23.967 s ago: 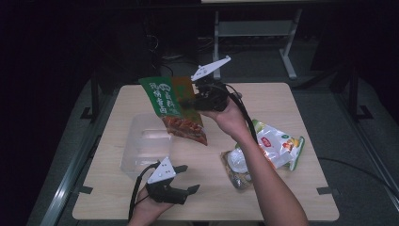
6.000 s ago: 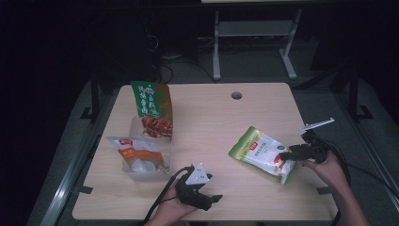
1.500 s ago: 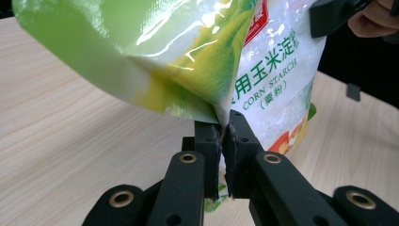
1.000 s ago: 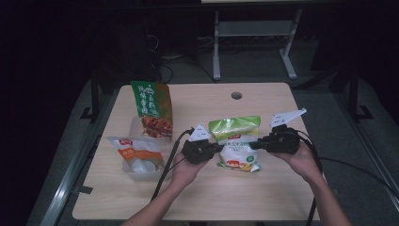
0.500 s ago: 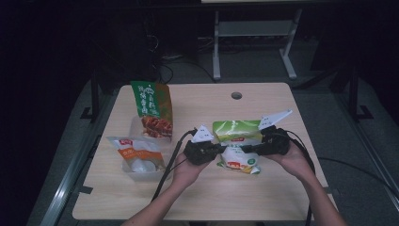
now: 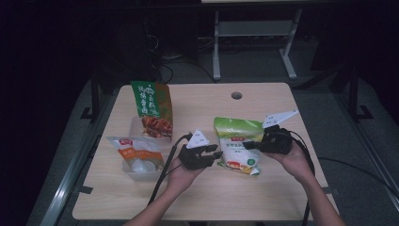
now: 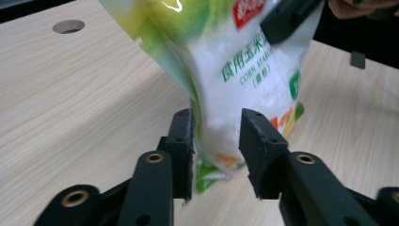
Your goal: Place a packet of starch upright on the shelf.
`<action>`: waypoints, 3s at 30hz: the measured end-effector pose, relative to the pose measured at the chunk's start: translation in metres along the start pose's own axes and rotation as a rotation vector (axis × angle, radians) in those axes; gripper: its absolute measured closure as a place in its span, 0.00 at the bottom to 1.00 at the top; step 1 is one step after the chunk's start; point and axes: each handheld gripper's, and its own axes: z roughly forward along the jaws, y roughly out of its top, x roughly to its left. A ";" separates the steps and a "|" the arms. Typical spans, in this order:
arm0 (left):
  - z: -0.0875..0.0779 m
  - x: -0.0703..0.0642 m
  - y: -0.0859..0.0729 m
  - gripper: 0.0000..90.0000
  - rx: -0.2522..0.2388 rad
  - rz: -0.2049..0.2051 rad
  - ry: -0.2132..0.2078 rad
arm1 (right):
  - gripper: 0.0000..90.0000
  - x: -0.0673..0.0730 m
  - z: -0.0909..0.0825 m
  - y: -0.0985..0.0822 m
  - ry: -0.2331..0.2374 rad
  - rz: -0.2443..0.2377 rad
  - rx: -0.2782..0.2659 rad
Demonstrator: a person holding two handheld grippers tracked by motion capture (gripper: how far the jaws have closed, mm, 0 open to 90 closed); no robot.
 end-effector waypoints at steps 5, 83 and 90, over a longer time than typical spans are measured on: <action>-0.011 -0.006 -0.007 0.64 0.006 0.027 0.013 | 0.99 0.001 -0.002 0.006 -0.019 -0.004 -0.006; -0.055 -0.023 -0.073 0.36 0.032 0.078 -0.088 | 1.00 0.073 0.103 0.211 0.162 -0.195 -0.084; -0.054 -0.024 -0.074 0.36 0.038 0.079 -0.090 | 1.00 0.078 0.125 0.218 0.186 -0.182 -0.092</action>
